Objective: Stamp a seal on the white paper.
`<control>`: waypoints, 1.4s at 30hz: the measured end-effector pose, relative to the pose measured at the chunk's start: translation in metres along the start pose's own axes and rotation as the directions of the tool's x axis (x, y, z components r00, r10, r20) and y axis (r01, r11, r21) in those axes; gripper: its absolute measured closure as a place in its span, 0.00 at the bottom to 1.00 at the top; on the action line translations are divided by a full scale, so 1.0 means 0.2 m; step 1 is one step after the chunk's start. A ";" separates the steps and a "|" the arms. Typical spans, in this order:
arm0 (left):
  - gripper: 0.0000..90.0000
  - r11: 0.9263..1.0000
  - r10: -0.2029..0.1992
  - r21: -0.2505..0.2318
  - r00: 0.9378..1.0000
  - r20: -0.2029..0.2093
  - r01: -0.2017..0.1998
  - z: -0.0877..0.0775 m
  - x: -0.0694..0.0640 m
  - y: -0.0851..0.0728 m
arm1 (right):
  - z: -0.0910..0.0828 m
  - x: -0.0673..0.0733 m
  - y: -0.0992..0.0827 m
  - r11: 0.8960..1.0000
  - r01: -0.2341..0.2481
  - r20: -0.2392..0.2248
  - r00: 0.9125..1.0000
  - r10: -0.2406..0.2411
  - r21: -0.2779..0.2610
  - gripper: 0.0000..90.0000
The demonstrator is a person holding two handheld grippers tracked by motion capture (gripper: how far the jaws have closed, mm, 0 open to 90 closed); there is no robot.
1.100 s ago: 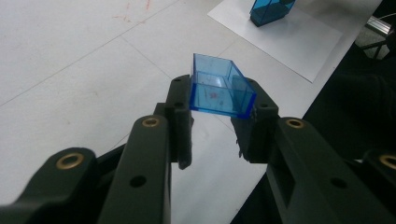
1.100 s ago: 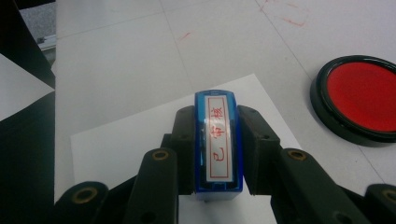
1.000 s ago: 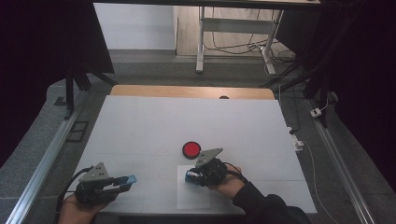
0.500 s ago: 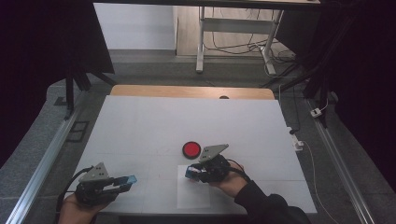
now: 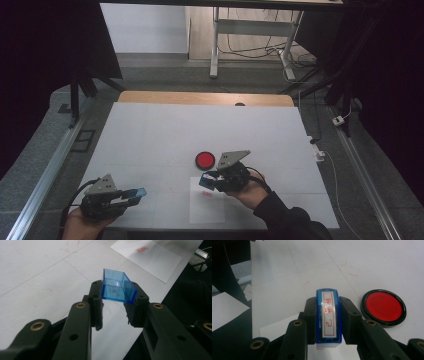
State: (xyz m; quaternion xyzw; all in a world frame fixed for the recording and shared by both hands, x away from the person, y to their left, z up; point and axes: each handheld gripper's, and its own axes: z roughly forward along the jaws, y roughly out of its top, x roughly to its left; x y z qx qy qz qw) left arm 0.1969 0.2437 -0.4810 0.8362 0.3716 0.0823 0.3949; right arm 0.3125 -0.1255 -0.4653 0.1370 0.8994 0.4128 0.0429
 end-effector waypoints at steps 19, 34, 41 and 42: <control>0.76 1.000 0.001 0.002 1.000 0.002 -0.001 0.00 0.00 0.00 | -0.08 0.01 0.05 0.998 -0.001 -0.003 1.000 0.001 -0.057 0.77; 0.76 1.000 0.003 0.007 1.000 0.001 -0.003 0.00 0.00 0.00 | -0.15 0.02 0.09 0.994 0.003 -0.005 1.000 -0.004 -0.110 0.77; 0.76 1.000 0.003 0.010 1.000 0.001 -0.003 0.00 0.00 0.00 | -0.18 0.02 0.10 0.992 0.003 0.000 1.000 -0.003 -0.129 0.77; 0.76 1.000 0.003 0.011 1.000 0.001 -0.003 0.01 0.00 0.00 | -0.18 0.02 0.10 0.991 0.005 0.002 1.000 -0.004 -0.131 0.77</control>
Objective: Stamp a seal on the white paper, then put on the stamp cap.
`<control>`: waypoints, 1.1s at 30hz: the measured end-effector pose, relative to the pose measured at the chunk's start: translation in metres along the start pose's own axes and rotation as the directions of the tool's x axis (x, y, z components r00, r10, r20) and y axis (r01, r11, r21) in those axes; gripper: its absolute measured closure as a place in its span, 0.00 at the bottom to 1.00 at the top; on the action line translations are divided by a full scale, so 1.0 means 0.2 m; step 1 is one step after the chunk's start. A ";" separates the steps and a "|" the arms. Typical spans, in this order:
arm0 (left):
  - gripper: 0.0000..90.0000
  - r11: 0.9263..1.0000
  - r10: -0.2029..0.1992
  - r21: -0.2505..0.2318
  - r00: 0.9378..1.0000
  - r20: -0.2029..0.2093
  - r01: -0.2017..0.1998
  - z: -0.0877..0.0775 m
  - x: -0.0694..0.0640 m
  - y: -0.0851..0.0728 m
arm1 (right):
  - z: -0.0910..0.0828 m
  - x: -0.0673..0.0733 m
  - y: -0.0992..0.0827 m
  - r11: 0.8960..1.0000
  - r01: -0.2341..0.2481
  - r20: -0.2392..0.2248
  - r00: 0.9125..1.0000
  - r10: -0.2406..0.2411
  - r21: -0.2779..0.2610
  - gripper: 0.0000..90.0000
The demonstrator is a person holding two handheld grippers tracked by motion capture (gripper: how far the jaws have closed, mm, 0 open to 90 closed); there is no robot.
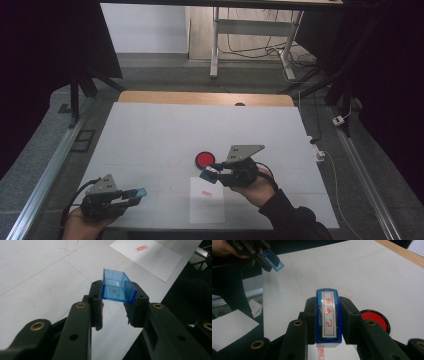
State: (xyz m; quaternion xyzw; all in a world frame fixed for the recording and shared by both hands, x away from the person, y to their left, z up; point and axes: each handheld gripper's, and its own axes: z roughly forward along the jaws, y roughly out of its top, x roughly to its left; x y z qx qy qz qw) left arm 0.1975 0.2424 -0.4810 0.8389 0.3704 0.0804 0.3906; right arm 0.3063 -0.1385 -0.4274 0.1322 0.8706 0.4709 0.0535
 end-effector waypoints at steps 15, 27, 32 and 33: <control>0.76 1.000 -0.021 -0.016 1.000 0.018 0.021 0.00 0.02 0.01 | -0.02 -0.01 0.01 1.000 0.002 -0.003 1.000 -0.002 -0.007 0.77; 0.76 1.000 -0.007 -0.026 0.996 0.084 0.009 0.02 0.00 0.09 | -0.05 -0.02 0.03 0.999 -0.009 -0.008 1.000 0.009 -0.037 0.77; 0.76 0.998 0.045 -0.041 0.992 0.116 -0.040 0.05 -0.01 0.14 | -0.05 -0.01 0.03 0.999 -0.014 -0.010 1.000 0.013 -0.040 0.77; 0.76 0.997 0.061 -0.043 0.991 0.122 -0.056 0.06 -0.01 0.15 | -0.05 -0.02 0.03 0.999 -0.012 -0.013 1.000 0.011 -0.037 0.77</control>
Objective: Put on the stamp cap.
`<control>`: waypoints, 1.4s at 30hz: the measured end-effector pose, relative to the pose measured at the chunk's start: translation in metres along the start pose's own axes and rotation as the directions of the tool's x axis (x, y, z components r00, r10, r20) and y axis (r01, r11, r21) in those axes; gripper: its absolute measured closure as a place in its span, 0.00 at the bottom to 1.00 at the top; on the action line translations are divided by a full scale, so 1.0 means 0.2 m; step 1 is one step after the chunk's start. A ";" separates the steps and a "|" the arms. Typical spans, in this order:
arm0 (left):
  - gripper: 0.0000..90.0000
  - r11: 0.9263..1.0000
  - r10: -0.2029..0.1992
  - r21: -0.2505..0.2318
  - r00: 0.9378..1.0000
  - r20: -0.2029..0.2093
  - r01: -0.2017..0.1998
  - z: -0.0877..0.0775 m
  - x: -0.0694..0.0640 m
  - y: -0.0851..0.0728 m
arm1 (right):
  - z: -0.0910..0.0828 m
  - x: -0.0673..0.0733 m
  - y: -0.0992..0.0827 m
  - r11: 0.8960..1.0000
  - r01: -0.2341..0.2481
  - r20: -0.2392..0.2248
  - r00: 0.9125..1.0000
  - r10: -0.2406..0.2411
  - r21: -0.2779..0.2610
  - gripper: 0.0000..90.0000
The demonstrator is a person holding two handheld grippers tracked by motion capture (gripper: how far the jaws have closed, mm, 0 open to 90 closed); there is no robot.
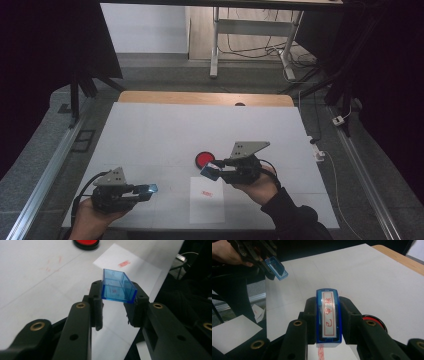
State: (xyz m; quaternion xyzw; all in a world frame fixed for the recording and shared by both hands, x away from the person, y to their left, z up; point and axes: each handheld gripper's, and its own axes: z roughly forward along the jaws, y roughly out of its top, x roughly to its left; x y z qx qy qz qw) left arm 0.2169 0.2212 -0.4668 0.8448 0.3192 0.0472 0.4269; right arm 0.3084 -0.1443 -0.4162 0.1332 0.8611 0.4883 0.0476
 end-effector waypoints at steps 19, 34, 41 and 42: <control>0.76 0.989 0.145 -0.024 0.984 0.107 -0.144 0.14 0.00 0.17 | -0.04 0.00 0.04 1.000 -0.002 -0.021 1.000 0.001 -0.030 0.77; 0.76 0.980 0.197 -0.041 0.961 0.194 -0.193 0.25 0.02 0.28 | -0.03 0.01 0.05 1.000 0.013 -0.032 0.999 -0.014 -0.025 0.77; 0.76 0.975 0.223 -0.042 0.946 0.233 -0.219 0.32 0.02 0.34 | -0.04 0.00 0.05 1.000 0.010 -0.035 0.999 -0.011 -0.028 0.77; 0.76 0.974 0.226 -0.044 0.944 0.239 -0.222 0.33 0.02 0.34 | -0.04 0.00 0.05 0.999 0.009 -0.039 0.999 -0.011 -0.031 0.77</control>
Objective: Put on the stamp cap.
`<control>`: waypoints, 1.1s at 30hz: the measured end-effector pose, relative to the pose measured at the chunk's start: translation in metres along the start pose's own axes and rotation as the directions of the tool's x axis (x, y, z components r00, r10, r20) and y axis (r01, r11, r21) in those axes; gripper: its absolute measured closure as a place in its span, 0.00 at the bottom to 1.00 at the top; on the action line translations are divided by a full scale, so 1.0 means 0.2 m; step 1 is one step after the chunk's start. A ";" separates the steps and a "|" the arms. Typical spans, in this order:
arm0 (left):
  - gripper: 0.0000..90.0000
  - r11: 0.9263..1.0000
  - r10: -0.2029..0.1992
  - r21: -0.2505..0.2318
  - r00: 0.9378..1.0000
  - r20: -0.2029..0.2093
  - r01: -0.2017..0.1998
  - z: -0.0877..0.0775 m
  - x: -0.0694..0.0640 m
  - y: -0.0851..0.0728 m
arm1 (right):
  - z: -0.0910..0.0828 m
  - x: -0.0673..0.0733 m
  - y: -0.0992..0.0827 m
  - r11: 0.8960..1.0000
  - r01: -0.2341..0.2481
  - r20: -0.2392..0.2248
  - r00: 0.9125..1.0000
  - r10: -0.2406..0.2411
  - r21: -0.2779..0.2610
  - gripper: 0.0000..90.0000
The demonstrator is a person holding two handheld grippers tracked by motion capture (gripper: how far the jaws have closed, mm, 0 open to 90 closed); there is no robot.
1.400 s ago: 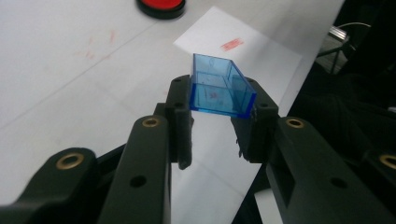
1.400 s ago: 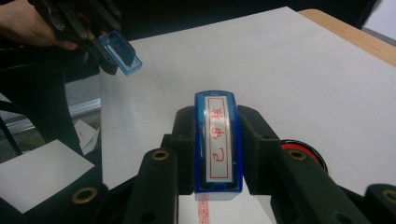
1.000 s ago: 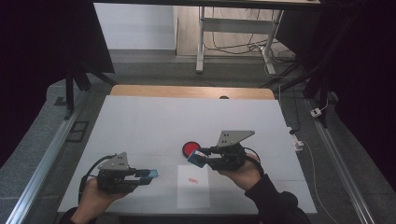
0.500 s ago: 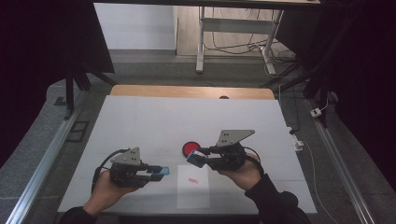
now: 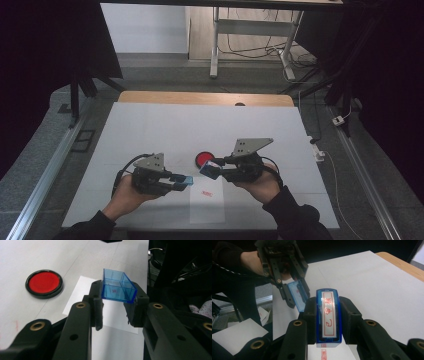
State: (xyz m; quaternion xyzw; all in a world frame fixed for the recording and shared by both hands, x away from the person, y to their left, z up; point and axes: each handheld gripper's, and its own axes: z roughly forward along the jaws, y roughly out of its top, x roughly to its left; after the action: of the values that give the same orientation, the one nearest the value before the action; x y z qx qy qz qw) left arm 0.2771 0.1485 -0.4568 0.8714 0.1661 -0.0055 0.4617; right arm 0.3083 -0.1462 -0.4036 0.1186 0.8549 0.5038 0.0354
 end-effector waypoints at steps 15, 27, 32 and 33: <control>0.76 1.000 0.017 -0.020 0.994 0.109 -0.015 0.10 0.06 0.09 | -0.03 -0.01 0.01 1.000 0.001 -0.018 1.000 -0.002 -0.031 0.77; 0.76 0.999 0.027 -0.030 0.990 0.142 -0.023 0.14 0.08 0.12 | -0.02 0.00 0.01 0.998 0.028 -0.054 0.998 -0.031 -0.054 0.77; 0.76 0.999 0.040 -0.034 0.989 0.143 -0.036 0.15 0.08 0.12 | 0.00 -0.01 0.01 0.998 0.037 -0.080 0.996 -0.042 -0.058 0.78; 0.76 0.999 0.040 -0.035 0.989 0.145 -0.036 0.15 0.08 0.12 | 0.00 -0.01 0.01 0.997 0.040 -0.086 0.995 -0.045 -0.058 0.78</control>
State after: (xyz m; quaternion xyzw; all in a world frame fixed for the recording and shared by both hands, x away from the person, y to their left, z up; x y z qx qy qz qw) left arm 0.3030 0.1161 -0.4569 0.8641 0.1153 -0.0577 0.4865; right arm 0.3107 -0.1449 -0.4024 0.0772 0.8435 0.5315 0.0123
